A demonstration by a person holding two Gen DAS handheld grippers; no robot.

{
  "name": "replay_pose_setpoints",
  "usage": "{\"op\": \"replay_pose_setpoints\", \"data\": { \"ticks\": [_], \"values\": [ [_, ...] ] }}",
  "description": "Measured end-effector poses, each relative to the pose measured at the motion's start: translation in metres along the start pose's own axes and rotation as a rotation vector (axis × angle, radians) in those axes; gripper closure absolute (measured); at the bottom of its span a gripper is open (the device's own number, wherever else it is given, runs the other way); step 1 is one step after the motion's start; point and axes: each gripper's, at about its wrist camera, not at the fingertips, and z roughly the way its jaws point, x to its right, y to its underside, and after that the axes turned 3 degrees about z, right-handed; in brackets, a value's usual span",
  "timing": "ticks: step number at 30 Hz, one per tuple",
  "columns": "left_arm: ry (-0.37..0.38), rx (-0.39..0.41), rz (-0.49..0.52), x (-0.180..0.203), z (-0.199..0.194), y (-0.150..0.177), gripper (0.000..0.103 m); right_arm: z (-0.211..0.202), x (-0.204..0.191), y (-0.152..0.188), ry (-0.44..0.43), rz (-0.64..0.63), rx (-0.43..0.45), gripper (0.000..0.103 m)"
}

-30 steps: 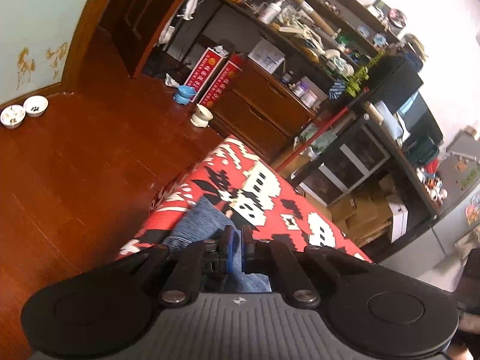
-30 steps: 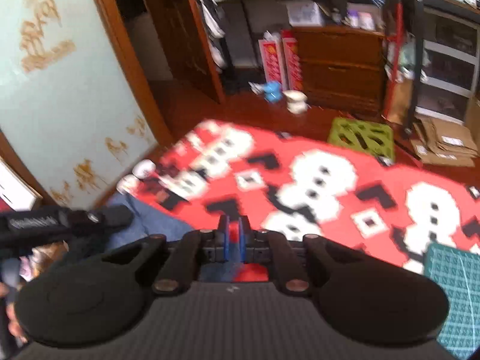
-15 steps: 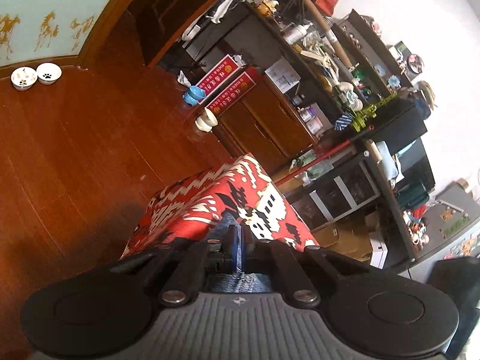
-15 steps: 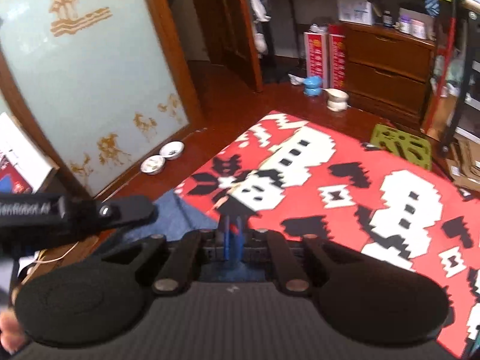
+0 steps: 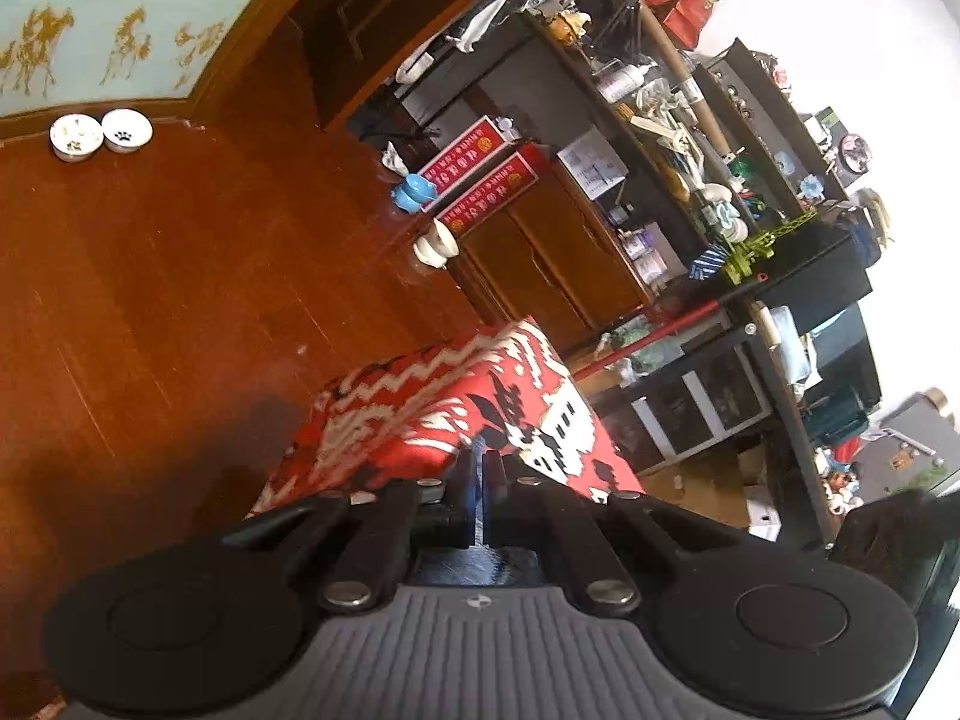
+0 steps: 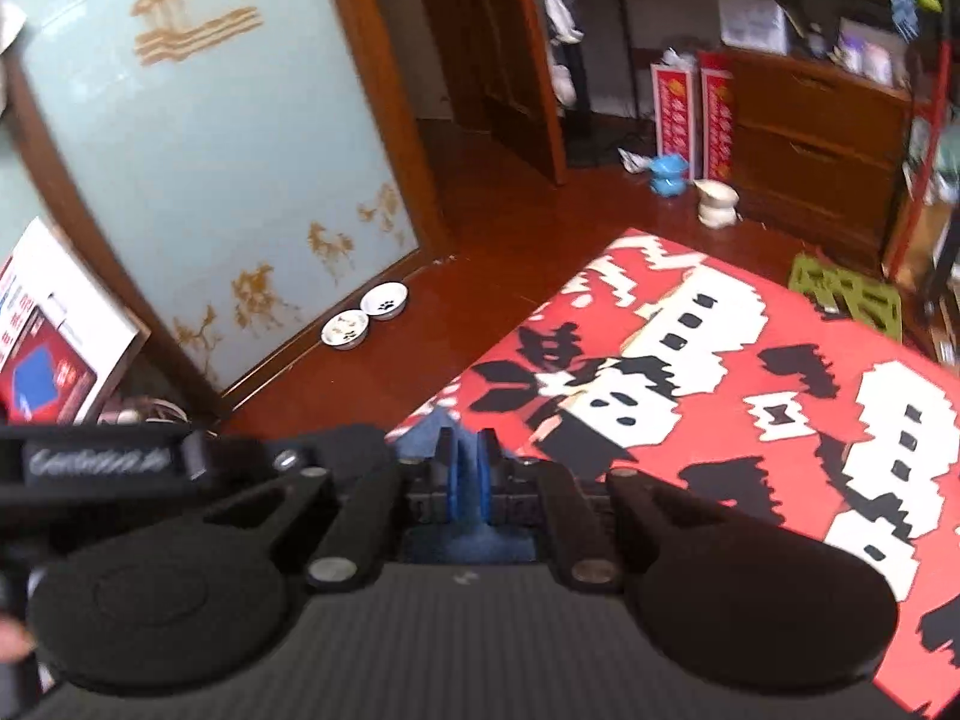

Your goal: Fold clothes

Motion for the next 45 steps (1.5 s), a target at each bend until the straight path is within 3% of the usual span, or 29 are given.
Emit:
{"op": "replay_pose_setpoints", "data": {
  "ticks": [3,8,16,21,27,35,45],
  "values": [
    [0.0,0.008,-0.007,-0.003,-0.004,-0.002,0.1,0.0,-0.001,-0.007,0.01,0.016,0.003,0.096],
    [0.0,0.021,-0.02,-0.007,-0.012,-0.005,0.1,-0.012,-0.004,-0.007,-0.067,0.073,0.043,0.096],
    [0.0,0.008,-0.006,-0.01,-0.021,-0.007,0.1,-0.007,-0.01,-0.007,-0.046,0.108,0.038,0.095],
    [0.013,-0.009,0.033,-0.006,-0.033,-0.004,0.1,-0.033,-0.025,0.006,-0.091,0.078,0.043,0.095],
    [0.012,-0.039,0.082,-0.003,-0.049,0.008,0.1,-0.029,-0.044,0.024,-0.064,0.011,0.0,0.096],
    [0.01,-0.062,0.119,-0.01,-0.079,0.027,0.1,-0.043,-0.048,0.028,-0.057,0.045,0.002,0.096],
    [-0.018,-0.087,0.145,-0.025,-0.123,0.063,0.1,-0.088,-0.083,0.083,-0.111,-0.106,-0.018,0.096]
  ]
}}
